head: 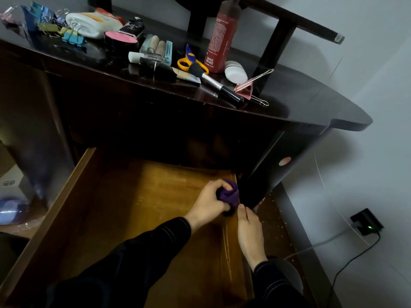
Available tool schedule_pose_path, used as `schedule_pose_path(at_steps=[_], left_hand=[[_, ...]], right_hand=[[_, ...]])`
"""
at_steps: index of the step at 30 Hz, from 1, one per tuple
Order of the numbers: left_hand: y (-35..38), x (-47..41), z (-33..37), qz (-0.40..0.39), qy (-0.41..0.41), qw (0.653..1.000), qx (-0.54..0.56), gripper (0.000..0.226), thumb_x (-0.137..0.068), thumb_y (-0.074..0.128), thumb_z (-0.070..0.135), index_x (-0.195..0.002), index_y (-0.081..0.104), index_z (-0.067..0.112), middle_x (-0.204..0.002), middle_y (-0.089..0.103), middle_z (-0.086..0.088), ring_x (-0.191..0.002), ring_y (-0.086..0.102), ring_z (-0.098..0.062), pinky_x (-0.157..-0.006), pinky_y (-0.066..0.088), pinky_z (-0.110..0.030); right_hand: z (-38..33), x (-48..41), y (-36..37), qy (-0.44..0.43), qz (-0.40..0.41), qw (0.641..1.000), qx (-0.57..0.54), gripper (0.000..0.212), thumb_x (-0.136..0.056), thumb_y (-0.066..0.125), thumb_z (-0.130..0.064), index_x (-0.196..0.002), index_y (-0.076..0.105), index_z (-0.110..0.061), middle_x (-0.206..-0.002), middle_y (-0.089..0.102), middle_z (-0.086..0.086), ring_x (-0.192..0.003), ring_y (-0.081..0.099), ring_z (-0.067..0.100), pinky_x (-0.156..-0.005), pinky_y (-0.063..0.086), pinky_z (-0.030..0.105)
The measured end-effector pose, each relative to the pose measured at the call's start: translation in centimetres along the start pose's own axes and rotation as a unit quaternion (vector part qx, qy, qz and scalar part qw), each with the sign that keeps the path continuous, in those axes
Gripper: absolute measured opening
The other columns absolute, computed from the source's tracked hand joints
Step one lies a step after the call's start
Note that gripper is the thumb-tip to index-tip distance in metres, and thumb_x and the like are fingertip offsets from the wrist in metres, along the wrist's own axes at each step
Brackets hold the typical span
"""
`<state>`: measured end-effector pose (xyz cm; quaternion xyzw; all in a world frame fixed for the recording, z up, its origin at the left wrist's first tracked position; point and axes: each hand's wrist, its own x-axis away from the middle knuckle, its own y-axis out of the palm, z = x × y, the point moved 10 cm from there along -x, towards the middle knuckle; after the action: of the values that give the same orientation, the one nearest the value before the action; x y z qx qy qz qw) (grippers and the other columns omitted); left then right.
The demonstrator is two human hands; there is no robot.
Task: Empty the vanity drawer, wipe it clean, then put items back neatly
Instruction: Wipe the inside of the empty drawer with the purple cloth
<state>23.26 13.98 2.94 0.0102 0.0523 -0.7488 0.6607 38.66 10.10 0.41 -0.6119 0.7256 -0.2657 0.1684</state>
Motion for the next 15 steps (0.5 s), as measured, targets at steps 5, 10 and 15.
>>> schedule_pose_path(at_steps=[5, 10, 15], left_hand=[[1.3, 1.6, -2.5, -0.025, 0.008, 0.995, -0.1, 0.043, -0.069, 0.068, -0.003, -0.102, 0.054, 0.019, -0.113, 0.046, -0.002, -0.101, 0.052, -0.02, -0.084, 0.046, -0.023], [1.9, 2.2, -6.3, -0.109, -0.125, 0.978, -0.125, 0.042, -0.073, 0.068, -0.006, -0.109, 0.058, 0.014, -0.12, 0.053, -0.011, -0.109, 0.056, -0.028, -0.093, 0.054, -0.04], [1.0, 1.0, -0.5, -0.003, 0.026, 0.994, -0.109, 0.039, -0.068, 0.069, 0.006, -0.091, 0.054, 0.033, -0.107, 0.048, 0.008, -0.092, 0.053, -0.008, -0.078, 0.048, -0.02]], right_hand=[[-0.2, 0.1, -0.1, -0.005, -0.004, 1.0, 0.001, 0.039, -0.108, 0.032, -0.045, -0.119, 0.065, -0.026, -0.11, 0.068, -0.003, -0.106, 0.062, 0.018, -0.099, 0.048, 0.046], [0.0, 0.0, 0.0, 0.005, -0.009, 1.0, 0.0, 0.044, -0.107, 0.031, -0.048, -0.118, 0.066, -0.024, -0.108, 0.07, 0.0, -0.103, 0.064, 0.02, -0.098, 0.049, 0.049], [-0.1, 0.0, -0.1, -0.004, 0.002, 1.0, -0.017, 0.035, -0.108, 0.034, -0.045, -0.108, 0.066, -0.03, -0.102, 0.069, -0.006, -0.1, 0.063, 0.015, -0.094, 0.049, 0.046]])
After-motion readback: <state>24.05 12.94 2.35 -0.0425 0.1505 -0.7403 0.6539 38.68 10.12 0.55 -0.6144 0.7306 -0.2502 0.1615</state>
